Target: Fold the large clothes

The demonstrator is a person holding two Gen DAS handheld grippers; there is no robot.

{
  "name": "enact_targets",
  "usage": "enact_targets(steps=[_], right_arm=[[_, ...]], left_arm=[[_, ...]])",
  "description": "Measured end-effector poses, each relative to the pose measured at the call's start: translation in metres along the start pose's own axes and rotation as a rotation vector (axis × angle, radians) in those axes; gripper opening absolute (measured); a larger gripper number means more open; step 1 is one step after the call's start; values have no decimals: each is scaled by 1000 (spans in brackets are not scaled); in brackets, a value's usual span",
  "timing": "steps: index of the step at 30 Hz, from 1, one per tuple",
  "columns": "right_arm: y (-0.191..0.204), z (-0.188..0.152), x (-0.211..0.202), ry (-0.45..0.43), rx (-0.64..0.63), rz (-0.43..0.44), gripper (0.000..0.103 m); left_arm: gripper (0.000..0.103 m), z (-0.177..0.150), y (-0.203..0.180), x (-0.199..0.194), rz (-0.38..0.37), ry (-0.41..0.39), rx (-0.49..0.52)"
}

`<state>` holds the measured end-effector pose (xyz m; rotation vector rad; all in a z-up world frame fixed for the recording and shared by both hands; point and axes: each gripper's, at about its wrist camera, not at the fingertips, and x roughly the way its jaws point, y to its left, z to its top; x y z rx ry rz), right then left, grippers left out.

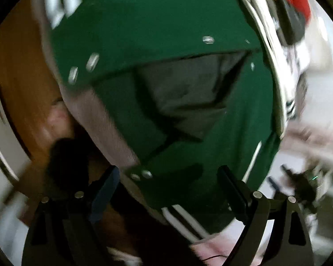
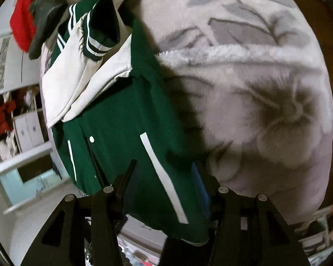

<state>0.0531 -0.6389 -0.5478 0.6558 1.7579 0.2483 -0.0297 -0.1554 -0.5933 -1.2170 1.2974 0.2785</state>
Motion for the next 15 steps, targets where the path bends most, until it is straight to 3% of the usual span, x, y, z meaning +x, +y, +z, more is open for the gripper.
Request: enact_targets(steps=[2, 6, 9, 10, 11, 13, 15], right_arm=[[0, 8, 2, 19, -30, 8, 51], [11, 22, 8, 43, -104, -4, 51], [16, 24, 23, 77, -130, -15, 51], [18, 24, 26, 84, -141, -26, 51], [20, 23, 28, 88, -150, -33, 51], [23, 19, 31, 97, -170, -44, 51], [27, 18, 32, 106, -187, -51, 51]], left_arm=[[90, -10, 11, 15, -79, 5, -55], [90, -17, 15, 49, -132, 44, -112], [88, -25, 13, 53, -167, -21, -174], [69, -28, 9, 47, -154, -78, -168], [67, -33, 4, 39, -132, -124, -154], [35, -43, -4, 25, -103, -185, -128], [26, -44, -15, 12, -97, -227, -103]])
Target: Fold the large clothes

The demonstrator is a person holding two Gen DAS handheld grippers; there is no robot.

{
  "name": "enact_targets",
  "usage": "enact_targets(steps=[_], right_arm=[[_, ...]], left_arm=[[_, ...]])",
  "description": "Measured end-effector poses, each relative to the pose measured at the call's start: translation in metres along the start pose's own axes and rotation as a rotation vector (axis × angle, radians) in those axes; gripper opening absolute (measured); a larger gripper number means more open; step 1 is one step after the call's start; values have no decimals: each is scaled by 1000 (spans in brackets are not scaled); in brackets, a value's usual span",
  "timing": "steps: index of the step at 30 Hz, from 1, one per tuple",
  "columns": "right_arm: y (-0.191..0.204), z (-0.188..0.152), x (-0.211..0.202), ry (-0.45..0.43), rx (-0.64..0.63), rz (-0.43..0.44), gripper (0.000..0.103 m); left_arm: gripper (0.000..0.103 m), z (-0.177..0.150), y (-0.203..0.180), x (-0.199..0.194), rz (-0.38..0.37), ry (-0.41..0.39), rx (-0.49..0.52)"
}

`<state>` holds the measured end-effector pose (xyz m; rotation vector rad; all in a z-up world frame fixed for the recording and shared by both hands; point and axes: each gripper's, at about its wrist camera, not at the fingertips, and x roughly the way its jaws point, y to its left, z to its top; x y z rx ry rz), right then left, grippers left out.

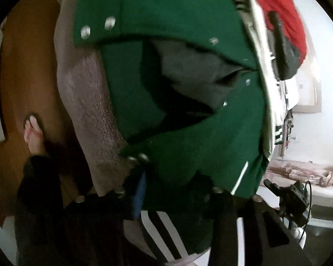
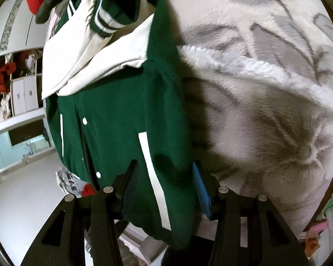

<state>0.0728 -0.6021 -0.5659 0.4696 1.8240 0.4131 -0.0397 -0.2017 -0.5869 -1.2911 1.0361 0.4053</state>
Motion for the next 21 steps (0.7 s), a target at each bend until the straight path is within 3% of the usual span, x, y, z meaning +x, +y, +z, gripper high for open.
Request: enact_targets(steps=[3, 7, 11, 14, 17, 21], right_arm=[[6, -1, 2, 8, -17, -12, 51], [11, -2, 1, 15, -42, -25, 51], [12, -6, 4, 18, -49, -25, 51], [13, -12, 6, 24, -49, -7, 51], [11, -16, 6, 33, -44, 21, 51], [5, -14, -5, 0, -29, 23, 51]], left_arm=[[15, 1, -26, -23, 4, -54, 68], [14, -5, -77, -55, 48, -131, 230], [12, 21, -91, -83, 71, -206, 285], [12, 57, -73, -70, 157, -208, 307], [13, 98, -22, -31, 209, -152, 242], [16, 125, 9, 7, 195, -74, 215]])
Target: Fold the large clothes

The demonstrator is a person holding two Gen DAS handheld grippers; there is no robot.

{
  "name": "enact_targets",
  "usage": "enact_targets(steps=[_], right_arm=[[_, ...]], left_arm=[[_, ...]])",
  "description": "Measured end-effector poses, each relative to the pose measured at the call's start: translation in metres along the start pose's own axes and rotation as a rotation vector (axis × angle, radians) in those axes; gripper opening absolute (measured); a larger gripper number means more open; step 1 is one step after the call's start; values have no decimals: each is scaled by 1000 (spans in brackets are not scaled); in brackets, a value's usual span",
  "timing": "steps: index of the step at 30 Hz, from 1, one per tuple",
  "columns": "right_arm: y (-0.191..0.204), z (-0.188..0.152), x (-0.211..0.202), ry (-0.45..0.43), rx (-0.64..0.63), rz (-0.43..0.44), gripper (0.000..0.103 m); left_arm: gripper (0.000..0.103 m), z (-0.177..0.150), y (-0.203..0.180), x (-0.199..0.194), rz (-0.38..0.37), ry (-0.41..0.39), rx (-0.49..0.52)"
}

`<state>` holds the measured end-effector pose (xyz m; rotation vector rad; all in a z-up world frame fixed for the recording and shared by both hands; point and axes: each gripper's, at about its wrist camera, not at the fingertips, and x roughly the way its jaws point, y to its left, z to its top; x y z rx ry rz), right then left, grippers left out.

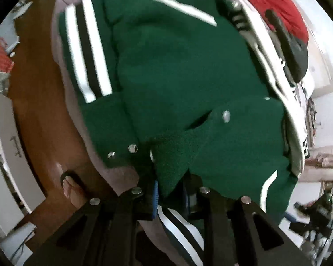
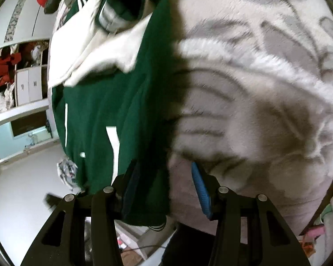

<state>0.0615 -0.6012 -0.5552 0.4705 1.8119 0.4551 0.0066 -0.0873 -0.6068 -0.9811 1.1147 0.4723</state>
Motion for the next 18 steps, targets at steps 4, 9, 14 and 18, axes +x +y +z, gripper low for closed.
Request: enact_targets(steps=[4, 9, 14, 18], right_arm=[[-9, 17, -19, -77, 15, 15, 56], [19, 59, 1, -97, -93, -39, 58], [9, 86, 4, -191, -34, -227, 29], [0, 81, 6, -170, -47, -285, 29]], left_arm=[[19, -4, -8, -7, 23, 3, 38], [19, -3, -20, -23, 18, 24, 43], [31, -8, -27, -24, -70, 128, 32], [71, -32, -13, -36, -104, 139, -60]])
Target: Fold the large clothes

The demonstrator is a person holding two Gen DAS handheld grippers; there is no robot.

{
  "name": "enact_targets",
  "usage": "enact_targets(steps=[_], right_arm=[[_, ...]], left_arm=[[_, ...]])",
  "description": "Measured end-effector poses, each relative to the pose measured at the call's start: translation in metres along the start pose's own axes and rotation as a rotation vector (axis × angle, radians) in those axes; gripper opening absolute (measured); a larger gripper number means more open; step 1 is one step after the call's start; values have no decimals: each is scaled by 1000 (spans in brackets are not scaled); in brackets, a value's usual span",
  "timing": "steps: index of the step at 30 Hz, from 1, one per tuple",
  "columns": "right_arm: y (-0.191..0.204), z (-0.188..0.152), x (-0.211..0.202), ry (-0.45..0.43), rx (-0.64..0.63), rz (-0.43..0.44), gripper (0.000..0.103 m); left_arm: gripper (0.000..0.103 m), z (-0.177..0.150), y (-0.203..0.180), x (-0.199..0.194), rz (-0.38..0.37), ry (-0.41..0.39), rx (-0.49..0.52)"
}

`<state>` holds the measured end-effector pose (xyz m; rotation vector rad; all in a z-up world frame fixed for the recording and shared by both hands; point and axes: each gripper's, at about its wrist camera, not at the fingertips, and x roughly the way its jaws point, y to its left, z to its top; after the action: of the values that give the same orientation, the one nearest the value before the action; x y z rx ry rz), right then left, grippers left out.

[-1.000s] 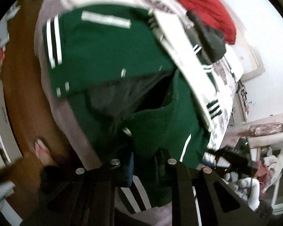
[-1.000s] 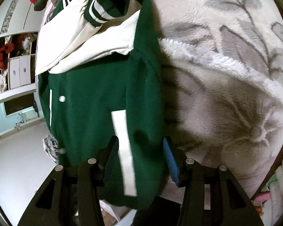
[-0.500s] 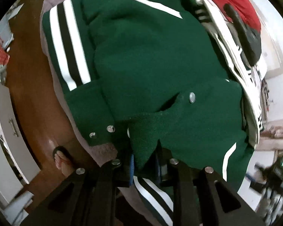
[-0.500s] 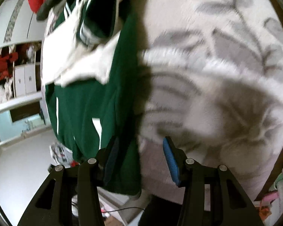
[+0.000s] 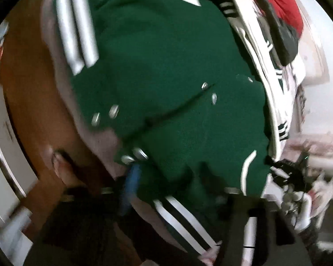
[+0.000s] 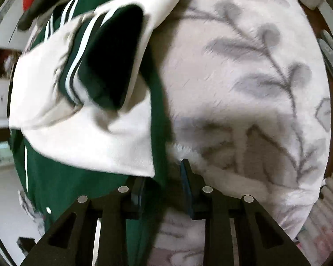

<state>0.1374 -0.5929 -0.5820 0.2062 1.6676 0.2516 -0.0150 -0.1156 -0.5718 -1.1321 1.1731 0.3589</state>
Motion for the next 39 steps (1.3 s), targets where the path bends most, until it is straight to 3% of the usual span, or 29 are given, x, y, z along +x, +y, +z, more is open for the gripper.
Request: enact_targets(steps=[1, 4, 9, 12, 14, 15, 16, 20, 23, 25, 28, 30, 32, 33, 34, 37, 39], right_arm=[[0, -4, 0, 37, -8, 18, 32], [-9, -17, -3, 97, 23, 106, 53], [-31, -39, -4, 133, 62, 212, 56], [-36, -50, 2, 154, 100, 238, 56], [-42, -56, 3, 158, 113, 250, 56], [-43, -58, 2, 154, 106, 253, 56], [-42, -59, -1, 151, 94, 256, 56], [-19, -59, -14, 139, 53, 267, 56], [-12, -68, -17, 168, 40, 311, 56], [-1, -82, -1, 225, -3, 251, 55], [-15, -100, 30, 290, -8, 112, 41], [-20, -100, 29, 284, 5, 121, 41], [-16, -98, 15, 278, -19, 118, 41], [-11, -96, 8, 255, -17, 119, 43], [-14, -94, -5, 217, -17, 118, 44], [-22, -77, -41, 67, -25, 125, 47], [-20, -59, -44, 17, -20, 110, 48]], left_arm=[[76, -10, 12, -3, -42, -9, -62], [76, -29, 39, 8, -134, 1, -221], [76, -42, 60, 72, -284, 64, -378], [72, -43, 56, 74, -324, -7, -438], [60, -44, 48, 56, -283, -85, -390], [26, -45, 42, 45, -268, -122, -356], [3, -45, 35, 32, -215, -144, -316], [3, -33, 29, -18, -191, -249, -269], [4, -14, 24, -22, -112, -206, -189], [4, -14, 20, -15, -50, -177, -152], [6, -18, 24, -8, 48, -107, -128], [14, -22, 26, -13, 98, -105, -121], [48, -27, 20, -21, 167, -134, -88], [78, -31, 17, -26, 197, -153, -60], [85, -34, 8, -31, 241, -185, -16], [86, -33, -25, -32, 356, -275, 137], [86, -33, -46, -27, 424, -307, 237]])
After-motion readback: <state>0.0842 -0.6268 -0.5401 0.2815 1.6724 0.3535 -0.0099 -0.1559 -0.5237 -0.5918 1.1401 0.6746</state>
